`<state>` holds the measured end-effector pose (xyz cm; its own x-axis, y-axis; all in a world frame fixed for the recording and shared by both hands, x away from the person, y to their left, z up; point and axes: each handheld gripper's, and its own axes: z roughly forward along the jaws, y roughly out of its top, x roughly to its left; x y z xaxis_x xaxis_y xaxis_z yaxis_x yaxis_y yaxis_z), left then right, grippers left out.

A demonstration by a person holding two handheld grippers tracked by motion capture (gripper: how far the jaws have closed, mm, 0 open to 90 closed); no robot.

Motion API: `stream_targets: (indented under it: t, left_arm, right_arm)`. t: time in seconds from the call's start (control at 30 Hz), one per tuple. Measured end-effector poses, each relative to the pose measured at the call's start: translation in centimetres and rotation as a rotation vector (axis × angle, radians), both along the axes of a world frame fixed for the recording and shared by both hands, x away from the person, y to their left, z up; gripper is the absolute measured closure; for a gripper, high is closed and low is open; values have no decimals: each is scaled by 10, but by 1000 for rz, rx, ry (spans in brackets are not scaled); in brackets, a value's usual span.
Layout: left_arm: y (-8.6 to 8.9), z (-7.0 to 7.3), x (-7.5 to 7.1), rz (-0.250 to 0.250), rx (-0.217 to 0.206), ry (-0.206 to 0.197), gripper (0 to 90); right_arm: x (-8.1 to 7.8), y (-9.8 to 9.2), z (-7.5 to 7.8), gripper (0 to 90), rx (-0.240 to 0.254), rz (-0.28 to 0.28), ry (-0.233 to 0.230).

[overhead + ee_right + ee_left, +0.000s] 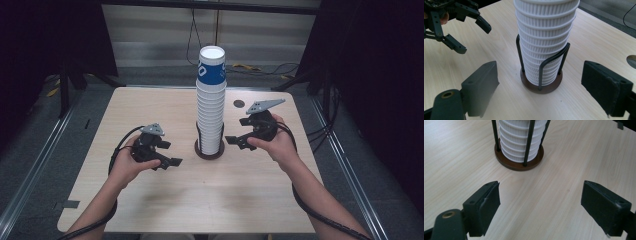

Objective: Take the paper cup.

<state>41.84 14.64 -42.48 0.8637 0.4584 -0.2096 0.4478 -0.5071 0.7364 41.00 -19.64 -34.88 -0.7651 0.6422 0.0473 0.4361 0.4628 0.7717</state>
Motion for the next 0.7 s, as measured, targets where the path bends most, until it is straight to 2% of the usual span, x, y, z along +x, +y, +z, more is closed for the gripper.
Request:
stream_targets:
  t: [0.17,0.27,0.7]
  left_arm:
    - [-6,10,3,-15,6,-3,153]
    - [-9,15,6,-22,6,-7,153]
    - [-17,37,17,-23,9,-17,153]
  right_arm:
    - [4,2,12,133,11,8,-7]
    - [6,4,17,133,1,18,-12]
    - [17,12,38,132,16,29,-14]
